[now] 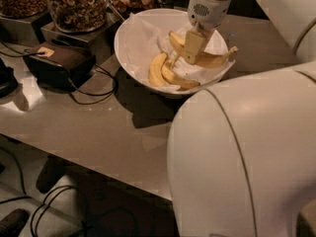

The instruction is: Pick banana from white bowl

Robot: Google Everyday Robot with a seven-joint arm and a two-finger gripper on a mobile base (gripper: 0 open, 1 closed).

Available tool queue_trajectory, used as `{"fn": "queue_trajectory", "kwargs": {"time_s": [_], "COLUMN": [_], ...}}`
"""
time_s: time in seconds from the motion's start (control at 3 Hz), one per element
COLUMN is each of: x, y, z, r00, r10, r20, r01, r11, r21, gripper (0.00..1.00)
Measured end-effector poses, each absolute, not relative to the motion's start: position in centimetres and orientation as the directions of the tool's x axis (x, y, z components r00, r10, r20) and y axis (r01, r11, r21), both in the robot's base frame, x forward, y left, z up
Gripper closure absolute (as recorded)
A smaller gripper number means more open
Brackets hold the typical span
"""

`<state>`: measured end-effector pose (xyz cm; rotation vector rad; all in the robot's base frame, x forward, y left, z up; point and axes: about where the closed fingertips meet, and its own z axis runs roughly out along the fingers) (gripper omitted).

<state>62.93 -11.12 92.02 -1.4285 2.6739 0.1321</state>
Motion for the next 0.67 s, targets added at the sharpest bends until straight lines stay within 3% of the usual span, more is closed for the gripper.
{"fn": "queue_trajectory", "kwargs": {"time_s": [0.67], "x": [63.79], "y": [-10.62], "z": [92.09], "r00": [-0.563], "r10": [-0.813], "r20": [-0.146], "r01": [-0.823], "r11": [0.569], "r21": [0.006], "gripper": [1.0]}}
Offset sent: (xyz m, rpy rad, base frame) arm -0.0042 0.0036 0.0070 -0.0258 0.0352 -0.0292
